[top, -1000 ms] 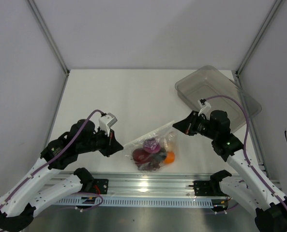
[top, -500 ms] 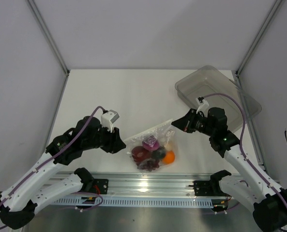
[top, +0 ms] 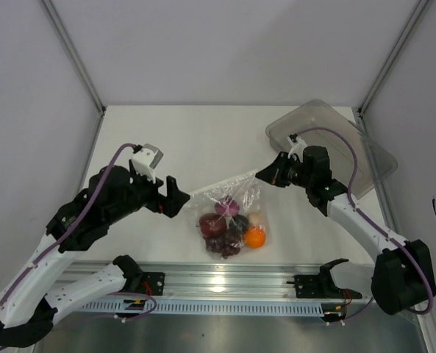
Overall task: Place the food in the zip-top bag and seal the zipper
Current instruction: Place the zipper food storage bag at the center of the board.
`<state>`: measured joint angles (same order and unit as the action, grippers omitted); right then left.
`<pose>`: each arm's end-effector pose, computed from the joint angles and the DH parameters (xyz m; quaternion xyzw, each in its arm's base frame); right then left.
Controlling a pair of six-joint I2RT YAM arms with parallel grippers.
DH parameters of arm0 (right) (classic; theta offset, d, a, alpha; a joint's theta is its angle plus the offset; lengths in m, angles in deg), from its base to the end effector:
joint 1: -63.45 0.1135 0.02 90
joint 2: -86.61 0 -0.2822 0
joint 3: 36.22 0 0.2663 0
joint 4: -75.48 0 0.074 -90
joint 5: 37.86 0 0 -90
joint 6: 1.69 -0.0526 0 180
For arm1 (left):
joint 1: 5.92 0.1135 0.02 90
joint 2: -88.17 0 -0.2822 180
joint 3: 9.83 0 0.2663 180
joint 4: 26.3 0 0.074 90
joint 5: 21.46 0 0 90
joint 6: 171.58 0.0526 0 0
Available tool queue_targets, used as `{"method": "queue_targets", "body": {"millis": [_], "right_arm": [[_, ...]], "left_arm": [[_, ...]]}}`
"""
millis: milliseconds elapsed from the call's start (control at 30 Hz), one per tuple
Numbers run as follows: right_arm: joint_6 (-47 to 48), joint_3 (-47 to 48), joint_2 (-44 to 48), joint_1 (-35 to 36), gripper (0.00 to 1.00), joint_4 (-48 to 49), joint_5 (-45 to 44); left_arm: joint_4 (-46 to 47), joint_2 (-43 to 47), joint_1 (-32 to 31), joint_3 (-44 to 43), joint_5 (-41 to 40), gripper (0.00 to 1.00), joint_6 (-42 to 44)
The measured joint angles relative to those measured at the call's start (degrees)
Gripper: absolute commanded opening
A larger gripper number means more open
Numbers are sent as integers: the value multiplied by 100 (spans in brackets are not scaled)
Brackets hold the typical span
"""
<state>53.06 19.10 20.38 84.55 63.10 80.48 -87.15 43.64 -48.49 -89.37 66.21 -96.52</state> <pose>0.2506 0.1235 0.2738 -0.0338 0.8203 0.4320 0.3734 0.1125 -0.1005 0.4090 0.1918 0.8252 -0.2403 0.4738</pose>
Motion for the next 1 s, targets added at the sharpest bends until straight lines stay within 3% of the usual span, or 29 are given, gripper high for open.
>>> {"method": "queue_targets", "body": {"millis": [200, 467, 733, 767, 867, 900, 1000], "right_arm": [[125, 962, -1338, -168, 0, 114, -129], [219, 2479, -3195, -291, 0, -24, -538], [664, 3965, -4382, -310, 2, -990, -1016], [704, 4037, -4424, -310, 5, -1095, -1097], [883, 4247, -4513, -306, 27, -1460, -1338], [935, 4312, -4520, -306, 44, -1582, -1421], [1137, 4494, -4522, -280, 66, -1853, -1631]], "left_arm": [[85, 494, 0, 129, 15, 100, -7], [317, 597, 0, 778, 619, 100, -247], [490, 728, 0, 1075, 1001, 100, -426], [511, 748, 0, 1108, 1029, 99, -452], [573, 743, 0, 1158, 1102, 99, -479], [608, 739, 0, 1172, 1143, 100, -505], [688, 719, 0, 1185, 1231, 99, -557]]}}
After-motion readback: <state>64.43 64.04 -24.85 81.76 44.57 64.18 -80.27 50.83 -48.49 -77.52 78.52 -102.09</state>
